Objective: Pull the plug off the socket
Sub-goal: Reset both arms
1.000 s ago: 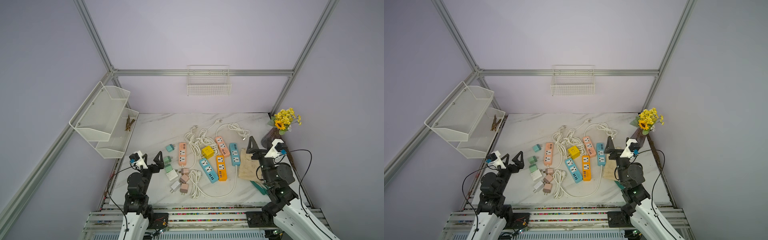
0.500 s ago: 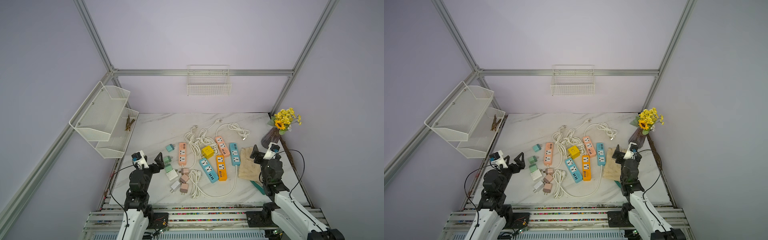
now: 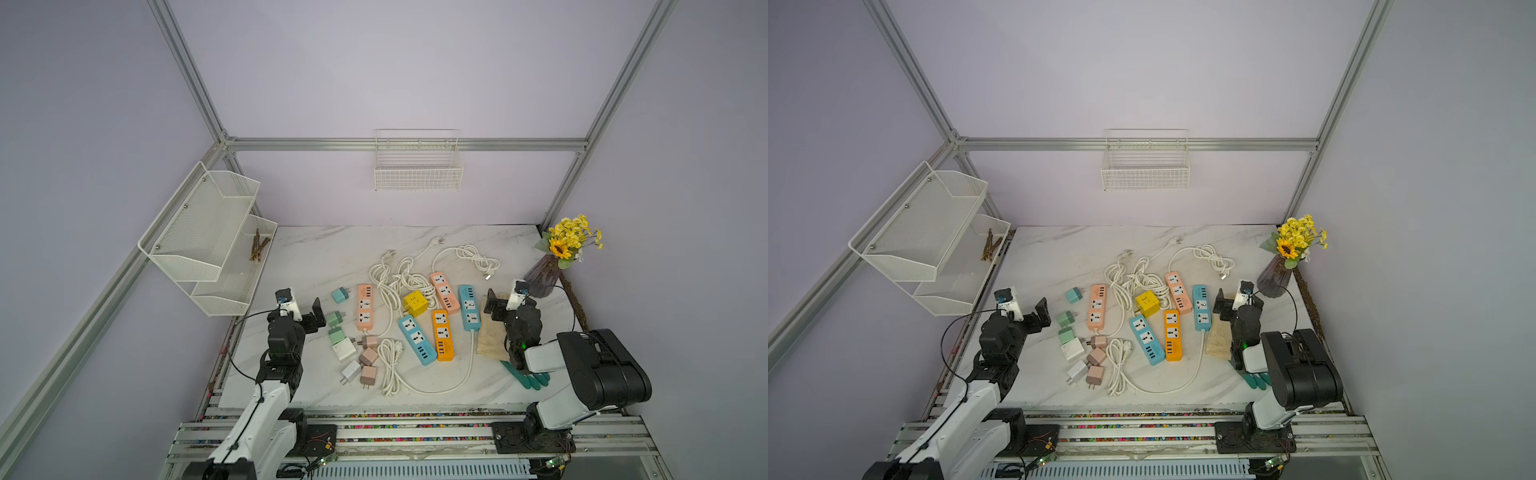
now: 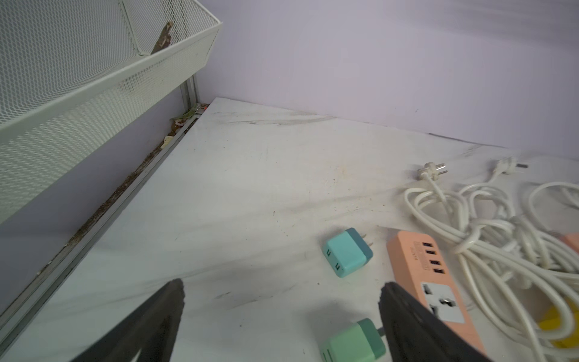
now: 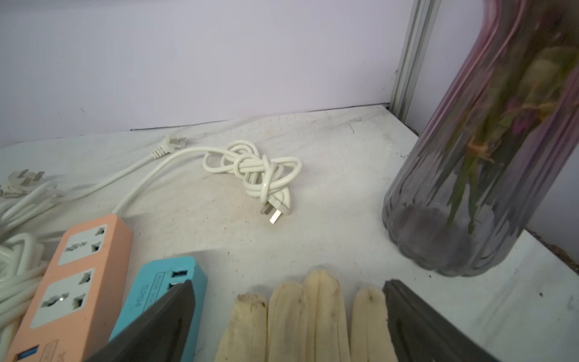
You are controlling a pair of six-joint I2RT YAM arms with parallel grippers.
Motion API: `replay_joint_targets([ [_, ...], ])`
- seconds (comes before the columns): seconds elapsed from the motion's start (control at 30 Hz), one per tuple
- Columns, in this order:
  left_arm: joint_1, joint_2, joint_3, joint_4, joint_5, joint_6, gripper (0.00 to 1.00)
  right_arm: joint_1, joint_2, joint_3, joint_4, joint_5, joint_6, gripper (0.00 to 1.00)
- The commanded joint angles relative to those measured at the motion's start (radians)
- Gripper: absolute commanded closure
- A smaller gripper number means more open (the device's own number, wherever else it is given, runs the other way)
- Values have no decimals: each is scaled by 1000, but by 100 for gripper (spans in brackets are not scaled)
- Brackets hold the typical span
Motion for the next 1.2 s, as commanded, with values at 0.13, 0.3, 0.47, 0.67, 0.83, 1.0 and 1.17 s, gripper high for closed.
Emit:
replay_joint_targets([
  [0.13,64,477,104,419,147,118,0,7,14,28,47,-4,-25,0],
  [0.3,93,515,82,492,158,87,0,7,11,28,41,-4,-23,0],
  [0.47,87,525,66,544,150,93,0,7,12,28,42,-3,-22,0],
  [0.67,82,527,69,542,140,98,0,7,12,28,42,-3,-22,0],
  [0.83,80,526,68,543,137,98,0,7,13,29,43,-4,-22,0],
  [1.0,80,510,8,638,108,88,0,7,12,28,42,-4,-23,0],
  [1.17,80,543,-163,1012,171,104,0,7,12,29,42,-3,-22,0],
])
